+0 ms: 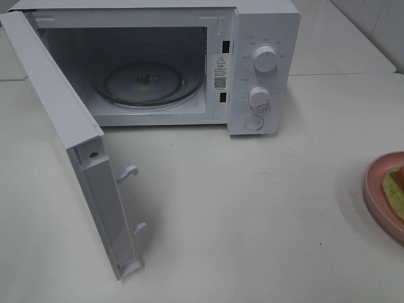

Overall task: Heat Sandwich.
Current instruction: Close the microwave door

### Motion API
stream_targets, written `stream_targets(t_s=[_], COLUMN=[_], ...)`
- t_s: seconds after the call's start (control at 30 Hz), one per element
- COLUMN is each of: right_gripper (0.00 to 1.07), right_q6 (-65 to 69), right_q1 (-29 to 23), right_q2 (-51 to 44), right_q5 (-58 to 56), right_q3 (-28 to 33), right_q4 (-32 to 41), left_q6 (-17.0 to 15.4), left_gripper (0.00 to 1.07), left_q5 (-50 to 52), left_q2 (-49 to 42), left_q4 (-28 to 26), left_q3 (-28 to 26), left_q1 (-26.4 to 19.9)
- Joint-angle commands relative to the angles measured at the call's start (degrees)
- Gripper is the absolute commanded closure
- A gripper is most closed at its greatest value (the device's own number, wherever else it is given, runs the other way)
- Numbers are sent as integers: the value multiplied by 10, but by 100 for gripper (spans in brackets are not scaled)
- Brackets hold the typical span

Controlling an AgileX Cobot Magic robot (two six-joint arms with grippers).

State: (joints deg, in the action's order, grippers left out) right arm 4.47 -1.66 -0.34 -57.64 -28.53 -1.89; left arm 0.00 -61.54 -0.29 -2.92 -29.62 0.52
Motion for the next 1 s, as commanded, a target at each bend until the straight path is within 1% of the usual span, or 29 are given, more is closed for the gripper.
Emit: stream_targets(t_s=[0.03, 1.0], right_gripper=[32, 32], right_q6=[-6, -5], right_q1=[3, 3], right_q2=[-14, -14], right_q5=[5, 5], right_q3=[1, 1], right_q4=[-3, -3], left_q6=[0, 0], left_gripper=[10, 10], left_q5=[3, 3], left_q2=[-10, -10], left_q4=[0, -3], left_q3=[1, 1], left_q1=[-2, -2])
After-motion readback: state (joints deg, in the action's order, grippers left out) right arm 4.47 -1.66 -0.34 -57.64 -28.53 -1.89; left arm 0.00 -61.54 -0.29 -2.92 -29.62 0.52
